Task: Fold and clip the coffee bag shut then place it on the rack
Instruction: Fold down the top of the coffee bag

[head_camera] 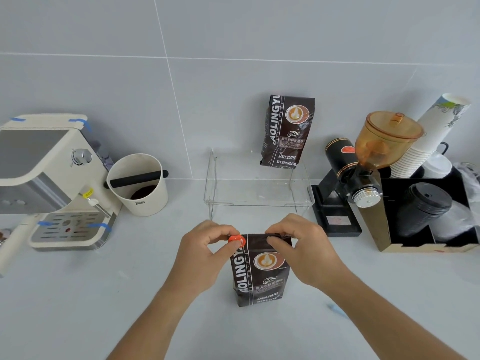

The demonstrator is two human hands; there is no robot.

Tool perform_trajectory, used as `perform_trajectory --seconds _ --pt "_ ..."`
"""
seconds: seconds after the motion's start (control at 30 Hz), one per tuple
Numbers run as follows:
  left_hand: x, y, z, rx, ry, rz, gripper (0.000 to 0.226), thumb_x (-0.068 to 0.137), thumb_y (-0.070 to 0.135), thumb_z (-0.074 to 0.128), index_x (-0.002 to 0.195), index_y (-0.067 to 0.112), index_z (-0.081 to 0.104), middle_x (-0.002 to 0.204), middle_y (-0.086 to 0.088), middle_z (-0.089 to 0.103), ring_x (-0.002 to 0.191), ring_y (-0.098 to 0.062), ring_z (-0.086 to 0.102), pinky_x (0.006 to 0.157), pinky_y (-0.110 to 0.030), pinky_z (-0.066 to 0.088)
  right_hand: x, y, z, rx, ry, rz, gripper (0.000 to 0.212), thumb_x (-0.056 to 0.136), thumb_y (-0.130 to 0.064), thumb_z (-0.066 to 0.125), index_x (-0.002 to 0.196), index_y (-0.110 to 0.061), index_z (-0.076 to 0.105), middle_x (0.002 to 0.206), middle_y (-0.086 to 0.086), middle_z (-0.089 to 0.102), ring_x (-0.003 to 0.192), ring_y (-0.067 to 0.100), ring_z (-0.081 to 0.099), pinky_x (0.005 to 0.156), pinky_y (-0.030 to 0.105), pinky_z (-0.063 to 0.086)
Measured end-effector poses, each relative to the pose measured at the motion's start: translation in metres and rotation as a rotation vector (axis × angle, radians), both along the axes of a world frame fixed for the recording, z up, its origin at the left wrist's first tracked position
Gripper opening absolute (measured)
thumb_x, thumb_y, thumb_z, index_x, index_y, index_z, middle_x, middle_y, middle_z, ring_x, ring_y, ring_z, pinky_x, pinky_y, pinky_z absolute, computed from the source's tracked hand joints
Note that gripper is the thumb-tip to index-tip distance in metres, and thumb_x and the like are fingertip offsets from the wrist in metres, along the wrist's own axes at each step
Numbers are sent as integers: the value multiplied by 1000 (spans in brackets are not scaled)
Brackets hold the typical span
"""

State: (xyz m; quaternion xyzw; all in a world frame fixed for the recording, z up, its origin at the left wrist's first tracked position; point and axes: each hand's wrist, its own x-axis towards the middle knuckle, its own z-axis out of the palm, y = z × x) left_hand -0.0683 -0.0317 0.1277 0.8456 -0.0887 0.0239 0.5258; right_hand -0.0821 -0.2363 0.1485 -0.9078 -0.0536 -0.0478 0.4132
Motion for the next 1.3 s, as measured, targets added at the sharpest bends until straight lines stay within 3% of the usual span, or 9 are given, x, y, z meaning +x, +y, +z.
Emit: perform_trajectory --seconds 0.27,0.4,0.53,0.63,0.73,0.83,1.0,1.1,1.3 --pt "-1 -1 -2 -76 90 -19 12 80 12 73 76 24 72 76 6 75 73 -5 69 72 -11 51 -1 -2 -2 106 140 -12 12 84 -13 69 82 -23 74 79 -13 71 77 1 63 66 9 49" --pt "-3 -5 -4 -139 117 -9 11 79 7 73 77 18 73 69 8 73 64 -4 66 67 -8 47 -2 -1 -3 231 215 -68 12 81 -11 72 81 -24 73 77 -7 75 73 6 69 68 19 56" --pt "-2 -8 -6 -202 184 -31 15 82 5 70 77 19 72 70 2 73 64 -8 65 65 -15 50 -1 -1 0 333 295 -73 9 82 -8 71 82 -15 65 58 -12 70 54 0 63 52 15 48" --pt "0 -9 -4 -239 263 -41 15 84 4 67 82 18 71 59 4 68 60 -8 59 61 -18 46 0 -1 -1 362 326 -58 8 83 -7 68 82 -14 65 61 -9 72 54 1 63 53 19 48" --pt "-1 -11 -3 -248 324 -39 16 87 5 64 87 19 71 51 8 59 56 -5 55 59 -14 43 -1 -5 -1 314 344 -26 12 80 -11 72 81 -23 69 76 -5 76 66 7 69 61 24 54" --pt "-1 -13 -5 -261 369 -11 18 88 7 62 82 20 74 66 -9 62 65 -14 55 67 -26 43 -4 -10 0 163 331 87 27 72 -11 78 89 -29 67 87 -6 74 79 7 67 69 16 53" --pt "1 -16 -7 -306 447 45 19 87 7 63 80 19 76 74 1 76 69 -7 66 64 -11 50 -5 -8 -2 -83 219 153 28 75 -11 72 96 -29 67 92 -10 70 87 5 61 77 20 51" --pt "1 -13 -6 -262 468 26 8 83 15 70 85 19 77 80 -2 77 72 -6 67 71 -17 50 -7 -11 -6 -106 194 179 23 79 -15 70 99 -27 68 93 -7 70 87 9 61 79 24 50" --pt "1 0 -13 -56 406 -135 28 69 14 82 88 34 74 91 3 77 89 -11 70 85 -31 56 -8 -14 -9 -98 197 203 17 83 -18 68 97 -26 71 90 -9 73 87 6 61 74 15 48"
